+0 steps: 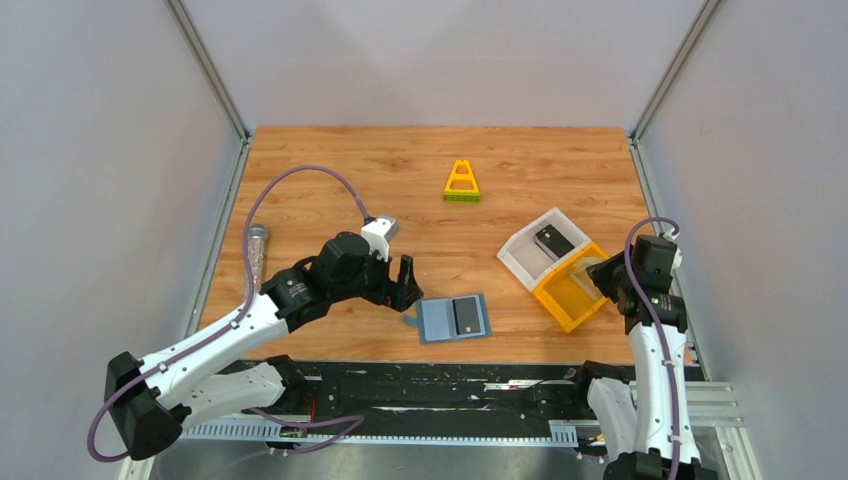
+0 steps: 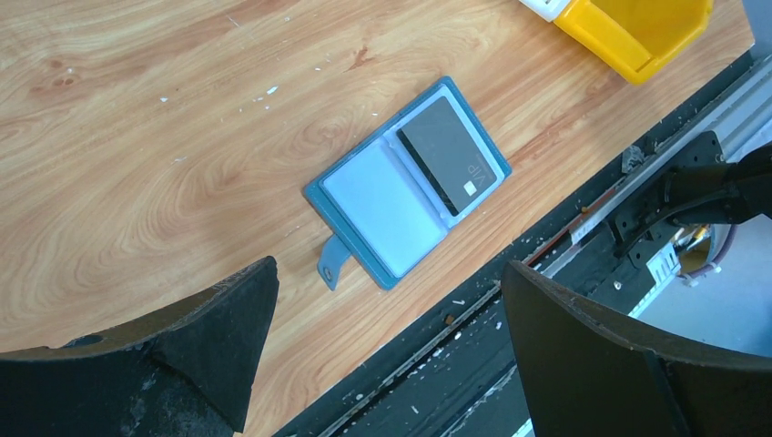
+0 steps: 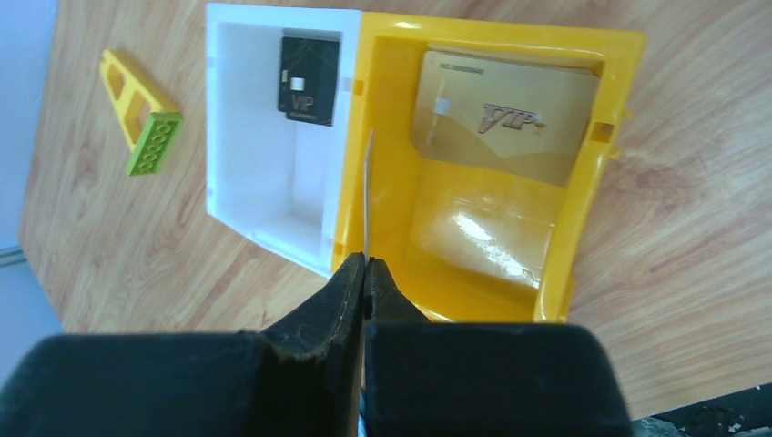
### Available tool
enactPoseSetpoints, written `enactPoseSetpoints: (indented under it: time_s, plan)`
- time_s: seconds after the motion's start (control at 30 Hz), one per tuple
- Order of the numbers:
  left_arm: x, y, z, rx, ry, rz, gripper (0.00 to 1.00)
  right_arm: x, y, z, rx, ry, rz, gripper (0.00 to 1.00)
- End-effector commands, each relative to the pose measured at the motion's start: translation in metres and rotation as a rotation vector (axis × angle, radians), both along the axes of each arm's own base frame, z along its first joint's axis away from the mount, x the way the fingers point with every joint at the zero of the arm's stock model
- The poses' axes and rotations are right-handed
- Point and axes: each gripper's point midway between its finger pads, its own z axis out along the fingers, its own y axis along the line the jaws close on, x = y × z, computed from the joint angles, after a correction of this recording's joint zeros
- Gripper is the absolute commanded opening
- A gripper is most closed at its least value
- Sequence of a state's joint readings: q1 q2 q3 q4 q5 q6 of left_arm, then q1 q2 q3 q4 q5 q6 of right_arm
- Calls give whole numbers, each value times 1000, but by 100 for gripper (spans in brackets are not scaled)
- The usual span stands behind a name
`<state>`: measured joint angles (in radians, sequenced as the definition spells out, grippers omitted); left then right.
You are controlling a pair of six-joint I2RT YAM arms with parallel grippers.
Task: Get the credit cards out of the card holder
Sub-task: Place the credit card in the storage box.
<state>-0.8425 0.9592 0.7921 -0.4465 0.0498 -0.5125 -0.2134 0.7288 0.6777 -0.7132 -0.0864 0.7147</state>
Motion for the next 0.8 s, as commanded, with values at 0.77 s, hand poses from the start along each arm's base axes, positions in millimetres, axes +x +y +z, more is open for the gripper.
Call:
enactPoseSetpoints:
  time_s: [0.77]
  plan:
    - [0, 2, 3, -15, -29, -3, 100, 24, -30, -21, -31, -96, -66, 0]
